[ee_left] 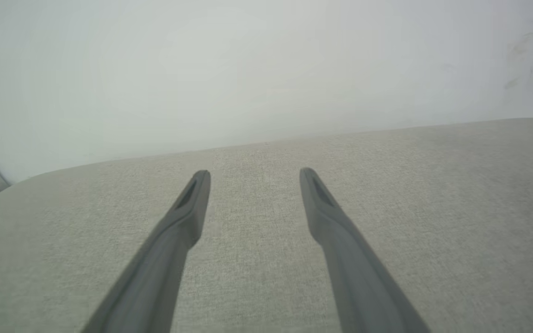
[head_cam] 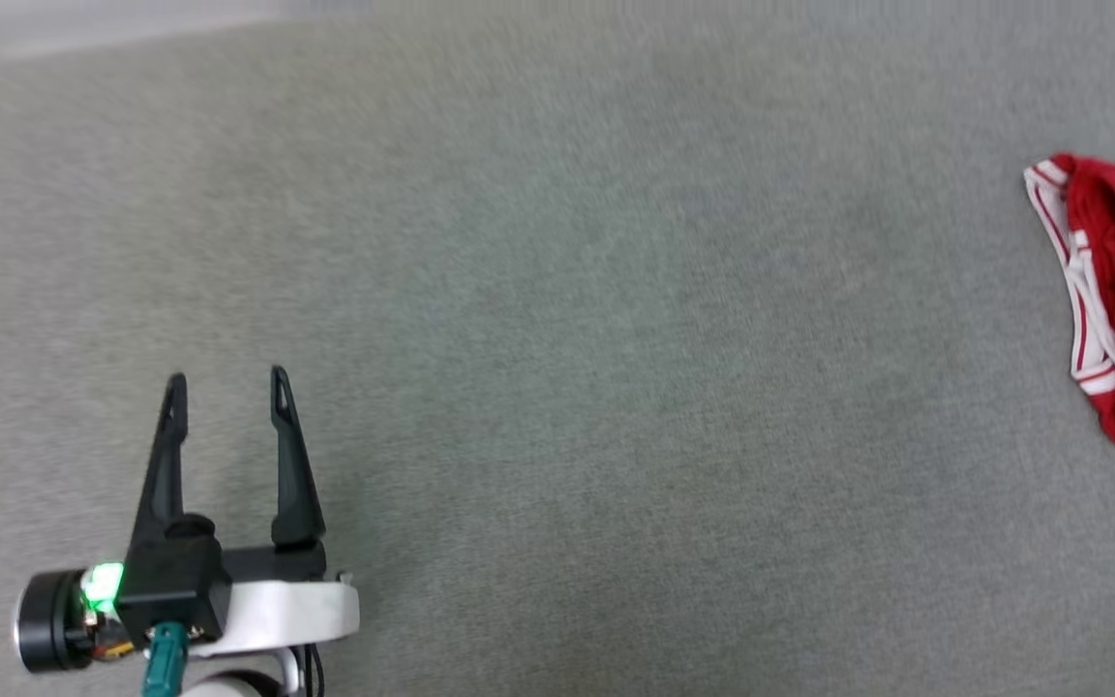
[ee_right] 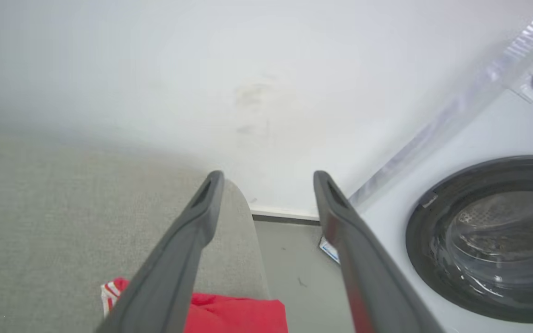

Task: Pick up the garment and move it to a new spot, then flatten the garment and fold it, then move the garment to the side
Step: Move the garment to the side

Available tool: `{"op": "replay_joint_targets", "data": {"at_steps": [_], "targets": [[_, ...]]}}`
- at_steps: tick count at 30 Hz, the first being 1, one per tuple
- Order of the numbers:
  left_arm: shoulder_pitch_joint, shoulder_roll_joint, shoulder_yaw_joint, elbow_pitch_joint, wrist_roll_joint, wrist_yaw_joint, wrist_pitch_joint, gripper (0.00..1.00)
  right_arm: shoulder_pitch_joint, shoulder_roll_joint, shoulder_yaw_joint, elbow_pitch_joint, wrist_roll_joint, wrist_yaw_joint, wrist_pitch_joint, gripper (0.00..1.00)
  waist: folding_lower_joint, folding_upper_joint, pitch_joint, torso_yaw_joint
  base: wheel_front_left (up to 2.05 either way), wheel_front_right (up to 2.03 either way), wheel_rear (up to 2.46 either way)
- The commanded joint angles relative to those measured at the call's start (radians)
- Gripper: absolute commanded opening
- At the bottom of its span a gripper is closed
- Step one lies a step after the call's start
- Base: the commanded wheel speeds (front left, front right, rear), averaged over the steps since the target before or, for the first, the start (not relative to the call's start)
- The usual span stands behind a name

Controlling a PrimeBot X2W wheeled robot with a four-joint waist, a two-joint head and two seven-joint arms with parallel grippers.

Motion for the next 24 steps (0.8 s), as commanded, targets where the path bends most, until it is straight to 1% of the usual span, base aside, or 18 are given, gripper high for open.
{"op": "replay_joint_targets", "data": {"at_steps": [1,4,6,11,14,17,24], "targets": [[0.023,-0.009,0.000,0.006,-0.003,0.005,-0.002,1.00,0.027,0.030,0.005,-0.020,-0.021,-0.001,-0.054,1.00,0.0001,0.0000,-0.071,0.044,0.00,0.00,0.00],[0.052,-0.016,-0.001,0.017,-0.004,0.008,-0.002,1.00,0.059,0.087,0.022,-0.058,-0.038,-0.001,-0.167,1.00,0.0001,0.0000,-0.115,0.068,0.00,0.00,0.00],[0.069,-0.021,-0.004,0.025,-0.004,0.005,-0.002,1.00,0.097,0.127,0.054,-0.080,-0.054,-0.001,-0.222,1.00,0.0001,0.0000,-0.145,0.084,0.00,0.00,0.00],[0.112,-0.027,0.002,0.044,-0.003,0.002,-0.002,1.00,0.185,0.196,0.137,-0.117,-0.050,-0.001,-0.283,1.00,0.0001,0.0000,-0.213,0.121,0.00,0.00,0.00],[0.133,-0.029,0.005,0.053,-0.002,-0.003,-0.002,1.00,0.255,0.239,0.154,-0.139,-0.037,-0.001,-0.296,1.00,0.0001,0.0000,-0.246,0.138,0.00,0.00,0.00],[0.156,-0.030,0.008,0.064,0.002,-0.007,-0.002,1.00,0.329,0.288,0.141,-0.185,-0.025,-0.001,-0.299,1.00,0.0001,0.0000,-0.279,0.151,0.00,0.00,0.00],[0.200,-0.029,0.014,0.085,0.005,-0.017,-0.002,1.00,0.569,0.408,0.023,-0.309,-0.040,-0.001,-0.299,1.00,0.0001,0.0000,-0.338,0.168,0.00,0.00,0.00]]}}
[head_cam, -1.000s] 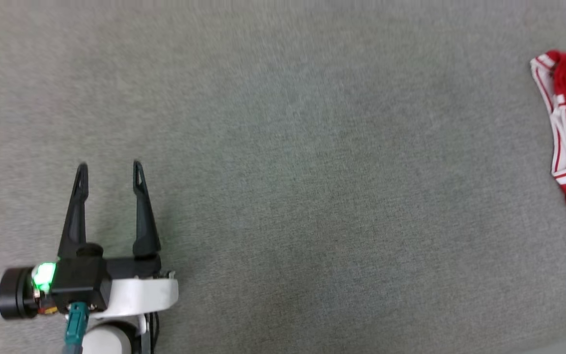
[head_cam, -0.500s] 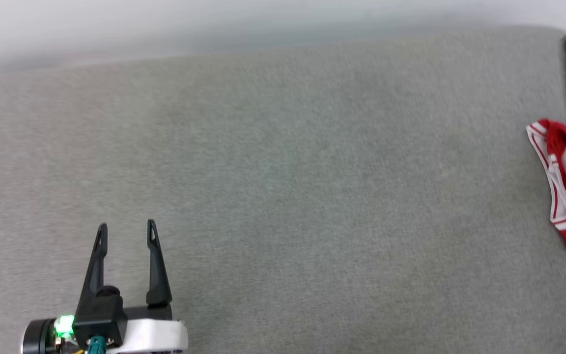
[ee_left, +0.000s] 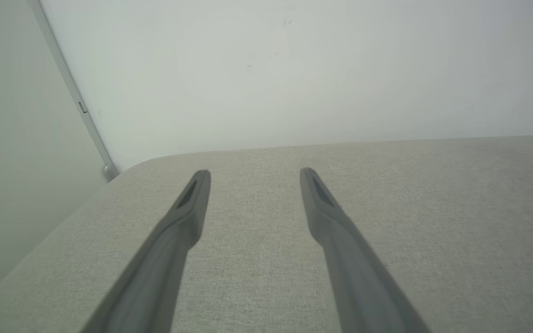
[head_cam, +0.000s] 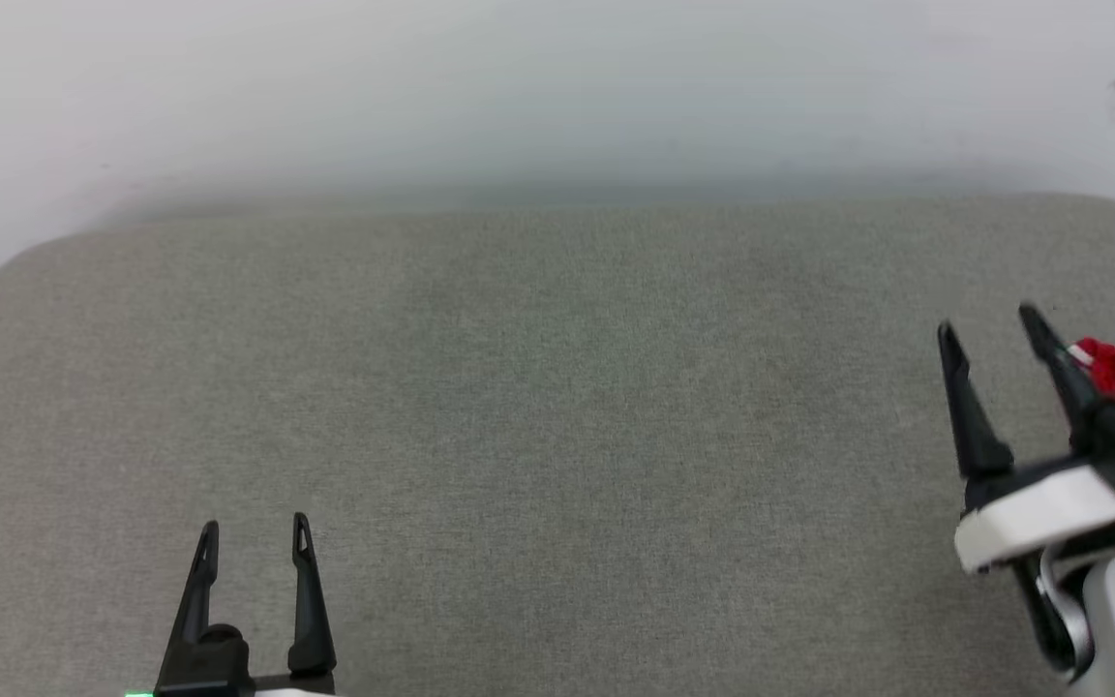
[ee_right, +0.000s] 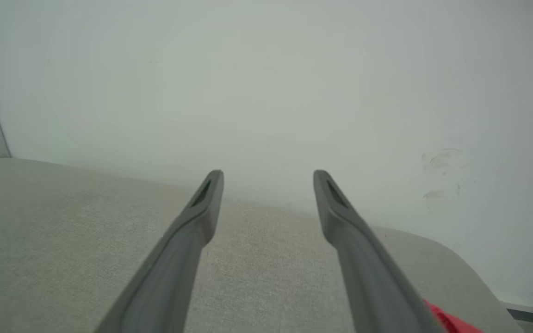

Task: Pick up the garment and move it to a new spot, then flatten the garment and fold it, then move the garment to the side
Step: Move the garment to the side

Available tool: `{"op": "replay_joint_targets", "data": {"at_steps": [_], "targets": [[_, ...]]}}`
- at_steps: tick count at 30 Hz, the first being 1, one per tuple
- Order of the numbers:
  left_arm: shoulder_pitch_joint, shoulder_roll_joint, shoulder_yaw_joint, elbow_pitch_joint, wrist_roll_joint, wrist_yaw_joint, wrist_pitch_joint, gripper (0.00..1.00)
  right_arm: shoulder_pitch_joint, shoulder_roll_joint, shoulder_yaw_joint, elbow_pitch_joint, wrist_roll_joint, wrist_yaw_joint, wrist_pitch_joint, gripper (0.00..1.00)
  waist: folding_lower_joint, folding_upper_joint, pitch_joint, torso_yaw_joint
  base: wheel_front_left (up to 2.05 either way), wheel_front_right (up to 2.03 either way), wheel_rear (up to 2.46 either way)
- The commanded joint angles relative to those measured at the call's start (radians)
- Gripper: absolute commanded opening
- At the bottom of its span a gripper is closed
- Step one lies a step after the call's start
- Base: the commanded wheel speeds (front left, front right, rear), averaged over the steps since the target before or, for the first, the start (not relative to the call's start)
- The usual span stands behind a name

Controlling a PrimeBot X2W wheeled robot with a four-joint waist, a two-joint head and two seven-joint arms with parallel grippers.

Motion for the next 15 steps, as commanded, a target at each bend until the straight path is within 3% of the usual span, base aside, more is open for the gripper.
{"op": "replay_joint_targets", "data": {"at_steps": [1,8,15], "targets": [[0.019,-0.001,0.004,0.006,0.005,-0.003,-0.002,1.00,0.060,0.028,-0.025,-0.030,-0.008,-0.001,-0.002,1.00,0.0002,0.0000,-0.026,0.010,0.00,0.00,0.00],[0.048,0.001,0.010,0.020,0.007,-0.016,-0.002,1.00,0.256,0.136,-0.095,-0.144,-0.007,-0.001,-0.002,1.00,0.0002,0.0000,-0.058,0.017,0.00,0.00,0.00],[0.059,-0.002,0.008,0.029,0.003,-0.030,-0.002,1.00,0.355,0.186,-0.130,-0.216,-0.008,-0.001,-0.002,1.00,0.0002,0.0000,-0.071,0.019,0.00,0.00,0.00]]}}
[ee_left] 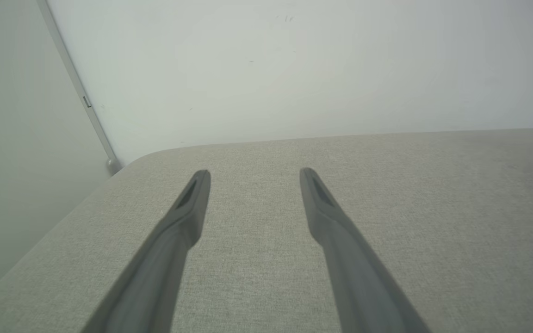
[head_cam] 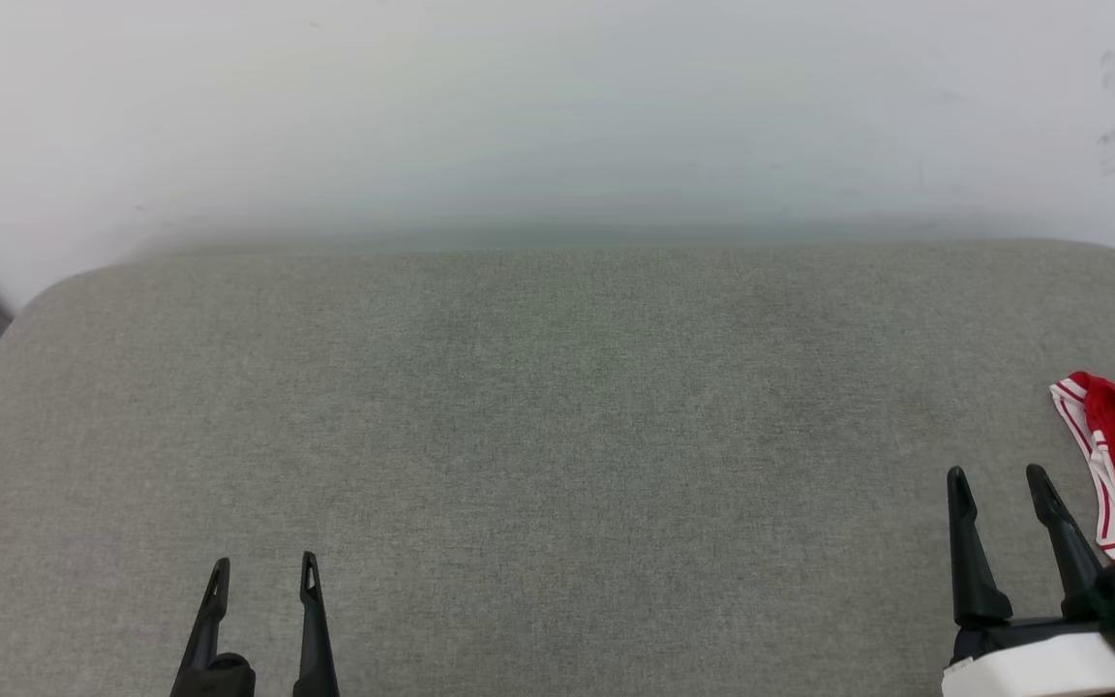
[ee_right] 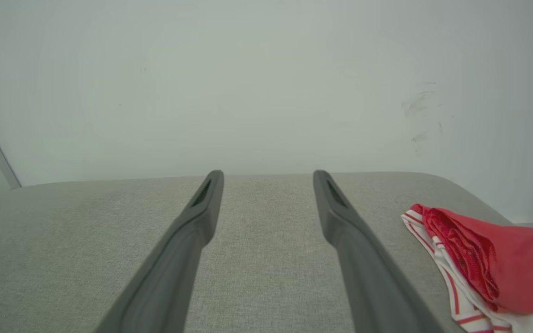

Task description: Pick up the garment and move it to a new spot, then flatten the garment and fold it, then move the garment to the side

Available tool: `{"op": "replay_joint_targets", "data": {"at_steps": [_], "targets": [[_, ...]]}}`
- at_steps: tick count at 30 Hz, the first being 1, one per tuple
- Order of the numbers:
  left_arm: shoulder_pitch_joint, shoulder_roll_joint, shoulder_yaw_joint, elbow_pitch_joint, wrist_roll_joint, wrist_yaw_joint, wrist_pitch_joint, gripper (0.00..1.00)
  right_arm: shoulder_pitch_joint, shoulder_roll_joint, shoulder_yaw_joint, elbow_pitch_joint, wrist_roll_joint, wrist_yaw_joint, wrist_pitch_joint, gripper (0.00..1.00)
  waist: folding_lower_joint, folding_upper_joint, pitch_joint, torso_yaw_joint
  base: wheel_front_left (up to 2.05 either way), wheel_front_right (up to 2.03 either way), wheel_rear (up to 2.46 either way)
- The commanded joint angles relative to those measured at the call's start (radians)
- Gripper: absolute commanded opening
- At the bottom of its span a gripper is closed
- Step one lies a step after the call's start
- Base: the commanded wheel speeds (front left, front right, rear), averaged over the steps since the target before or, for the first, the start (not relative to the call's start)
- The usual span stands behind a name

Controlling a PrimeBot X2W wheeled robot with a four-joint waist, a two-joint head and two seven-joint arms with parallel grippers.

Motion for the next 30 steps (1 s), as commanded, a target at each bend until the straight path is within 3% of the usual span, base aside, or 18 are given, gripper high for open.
{"op": "replay_joint_targets", "data": {"at_steps": [1,26,27,30], "targets": [[0.011,-0.003,0.002,0.001,0.003,-0.004,-0.002,1.00,0.020,0.006,-0.007,-0.010,0.004,-0.001,-0.001,1.00,0.0002,0.0000,-0.003,0.001,0.00,0.00,0.00],[0.032,-0.012,0.029,0.014,-0.017,-0.082,-0.002,1.00,0.142,0.026,0.009,-0.050,0.051,-0.001,-0.002,1.00,0.0002,0.0000,-0.036,0.016,0.00,0.00,0.00],[0.023,-0.009,0.029,0.015,-0.016,-0.082,0.000,0.00,0.133,0.022,0.009,-0.051,0.051,0.000,0.000,0.00,0.0002,0.0000,-0.036,0.015,0.00,0.00,0.00],[0.023,-0.011,0.027,0.041,-0.020,-0.083,0.001,0.00,0.135,0.022,0.011,-0.026,0.054,0.000,0.001,0.00,0.0002,0.0000,-0.036,0.015,0.00,0.00,0.00]]}}
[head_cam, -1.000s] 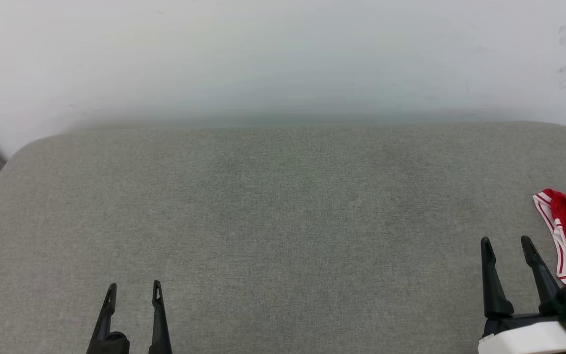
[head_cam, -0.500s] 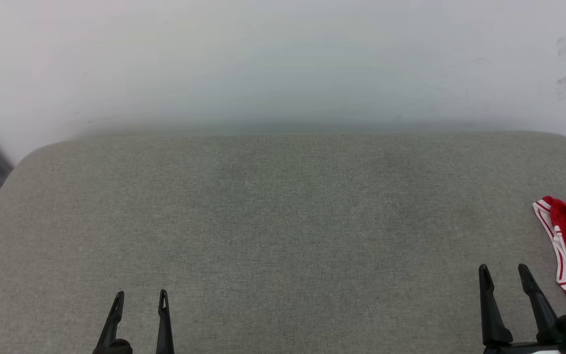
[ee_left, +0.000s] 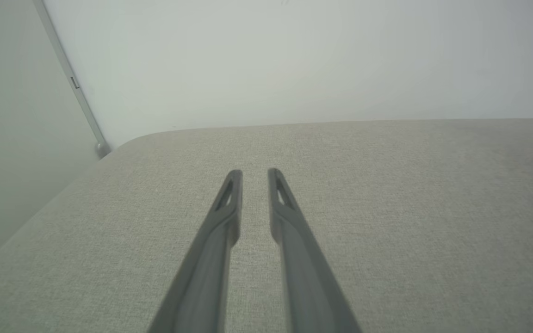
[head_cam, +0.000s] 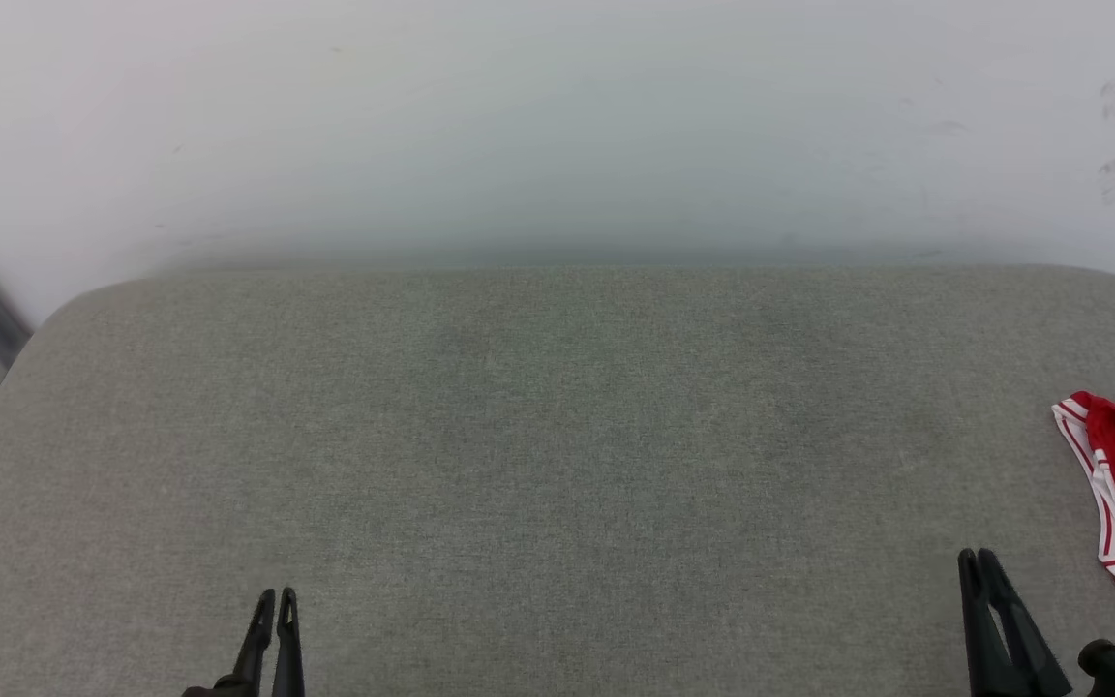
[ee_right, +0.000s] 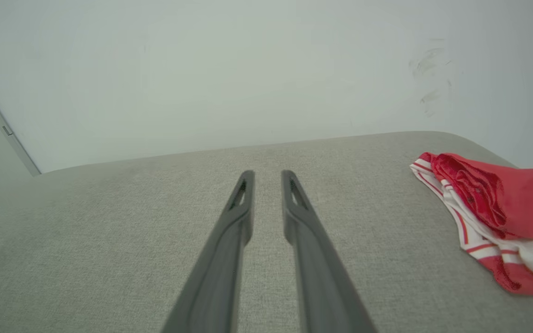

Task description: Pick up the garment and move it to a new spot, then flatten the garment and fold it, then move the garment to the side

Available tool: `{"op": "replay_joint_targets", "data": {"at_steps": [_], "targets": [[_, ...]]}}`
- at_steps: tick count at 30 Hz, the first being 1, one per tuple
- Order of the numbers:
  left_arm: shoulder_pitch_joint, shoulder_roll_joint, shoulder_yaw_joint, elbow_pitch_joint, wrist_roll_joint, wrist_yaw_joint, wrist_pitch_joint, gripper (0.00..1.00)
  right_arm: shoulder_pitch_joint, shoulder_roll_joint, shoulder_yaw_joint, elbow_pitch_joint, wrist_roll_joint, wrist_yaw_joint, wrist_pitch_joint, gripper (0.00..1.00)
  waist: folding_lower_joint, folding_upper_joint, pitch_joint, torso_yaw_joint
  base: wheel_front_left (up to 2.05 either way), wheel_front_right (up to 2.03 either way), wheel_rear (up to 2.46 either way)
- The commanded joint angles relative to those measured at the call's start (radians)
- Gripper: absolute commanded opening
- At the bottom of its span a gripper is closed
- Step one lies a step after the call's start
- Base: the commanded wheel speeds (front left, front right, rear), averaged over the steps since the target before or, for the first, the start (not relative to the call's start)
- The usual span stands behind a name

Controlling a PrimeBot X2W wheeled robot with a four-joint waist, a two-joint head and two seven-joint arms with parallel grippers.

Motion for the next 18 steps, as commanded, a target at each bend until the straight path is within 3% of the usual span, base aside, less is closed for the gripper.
{"op": "replay_joint_targets", "data": {"at_steps": [1,18], "targets": [[0.000,-0.001,-0.001,0.006,-0.004,-0.001,0.001,0.00,0.000,0.000,0.001,0.007,0.004,0.000,0.001,0.00,0.0000,-0.0001,0.000,0.000,0.00,0.00,0.00],[-0.078,0.012,0.009,0.062,-0.372,-0.043,0.067,0.00,-0.068,-0.013,0.005,0.047,0.335,0.000,0.070,0.00,0.0000,-0.0001,0.008,-0.006,0.00,0.00,0.00]]}}
